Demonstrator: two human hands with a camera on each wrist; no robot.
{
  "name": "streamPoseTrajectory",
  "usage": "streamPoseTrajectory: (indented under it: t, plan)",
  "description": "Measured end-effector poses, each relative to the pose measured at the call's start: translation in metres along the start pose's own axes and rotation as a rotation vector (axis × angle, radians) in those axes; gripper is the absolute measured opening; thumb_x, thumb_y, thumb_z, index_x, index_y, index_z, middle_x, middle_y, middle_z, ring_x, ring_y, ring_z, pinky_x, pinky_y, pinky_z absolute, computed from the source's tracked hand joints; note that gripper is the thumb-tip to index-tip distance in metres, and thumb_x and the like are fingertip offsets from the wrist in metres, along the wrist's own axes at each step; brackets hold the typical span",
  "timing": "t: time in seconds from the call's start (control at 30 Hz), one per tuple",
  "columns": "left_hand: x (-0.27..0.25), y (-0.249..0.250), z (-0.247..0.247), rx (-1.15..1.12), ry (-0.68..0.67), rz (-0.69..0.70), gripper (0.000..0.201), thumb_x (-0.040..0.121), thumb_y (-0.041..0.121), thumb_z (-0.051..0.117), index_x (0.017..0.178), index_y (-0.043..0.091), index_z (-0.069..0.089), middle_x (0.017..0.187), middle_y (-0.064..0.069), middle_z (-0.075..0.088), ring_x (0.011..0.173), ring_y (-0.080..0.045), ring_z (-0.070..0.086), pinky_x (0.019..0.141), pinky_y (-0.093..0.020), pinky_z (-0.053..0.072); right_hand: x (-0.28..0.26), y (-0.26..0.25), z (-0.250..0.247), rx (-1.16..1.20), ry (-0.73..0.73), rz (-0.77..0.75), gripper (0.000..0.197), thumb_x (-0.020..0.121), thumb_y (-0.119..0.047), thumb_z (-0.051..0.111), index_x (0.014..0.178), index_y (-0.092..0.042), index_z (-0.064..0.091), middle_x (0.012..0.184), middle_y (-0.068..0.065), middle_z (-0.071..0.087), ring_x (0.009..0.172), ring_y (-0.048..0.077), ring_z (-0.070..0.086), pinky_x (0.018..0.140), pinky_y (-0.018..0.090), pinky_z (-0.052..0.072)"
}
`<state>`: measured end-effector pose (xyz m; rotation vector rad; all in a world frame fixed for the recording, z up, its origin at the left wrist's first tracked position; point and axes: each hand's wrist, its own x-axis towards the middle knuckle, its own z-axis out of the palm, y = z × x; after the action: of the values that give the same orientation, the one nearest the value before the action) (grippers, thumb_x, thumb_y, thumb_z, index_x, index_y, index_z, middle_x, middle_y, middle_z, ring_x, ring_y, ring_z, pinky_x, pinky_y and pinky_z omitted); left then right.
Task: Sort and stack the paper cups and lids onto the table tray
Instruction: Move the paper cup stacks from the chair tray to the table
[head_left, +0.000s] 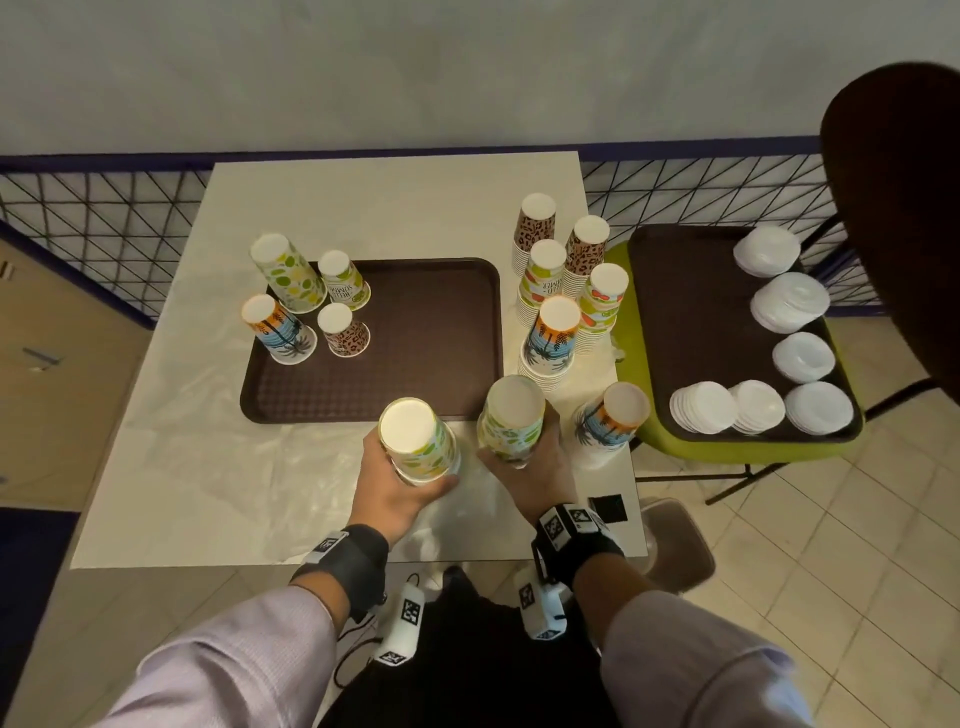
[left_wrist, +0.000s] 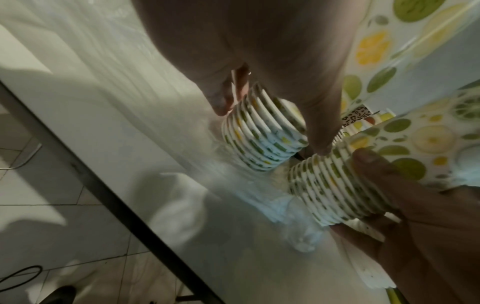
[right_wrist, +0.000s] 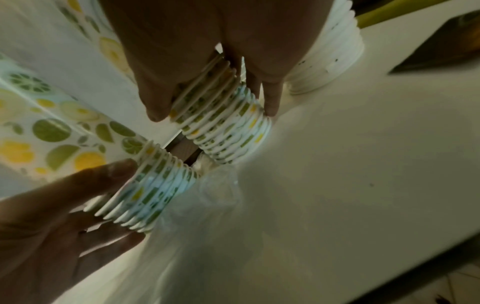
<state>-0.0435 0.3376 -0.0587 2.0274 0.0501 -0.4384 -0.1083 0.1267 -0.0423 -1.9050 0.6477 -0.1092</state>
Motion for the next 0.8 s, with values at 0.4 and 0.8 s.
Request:
streamPoseTrajectory:
  t: [0.4,0.8]
  plan:
    - [-0.044,0.025,-0.019,0.564,-0.411,-0.21,0.038,0.079,0.049,0.084,0.074,0.021,0.059,0.078,0.004,0.062,0.07,-0.013,0.054,0.063,-0.029,0.042,-0.032,0.018,-0.035,-0.231,-0.087,0.131,0.081,0.078,-0.045,0.082,0.141,-0.014,0.041,0.139,0.006,0.055,0.118,0.026,0.06,0.1,0.045,0.052]
    - [-0.073,0.124,0.083,0.534,-0.827,0.312,0.022,0.091,0.046,0.075,0.095,0.028,0.063,0.089,0.01,0.069,0.081,-0.008,0.064,0.078,-0.03,0.054,-0.065,0.023,-0.152,-0.456,-0.137,-0.036,0.013,0.091,-0.035,0.07,0.086,-0.022,0.067,0.074,-0.015,0.063,0.066,-0.002,0.057,0.063,0.01,0.04]
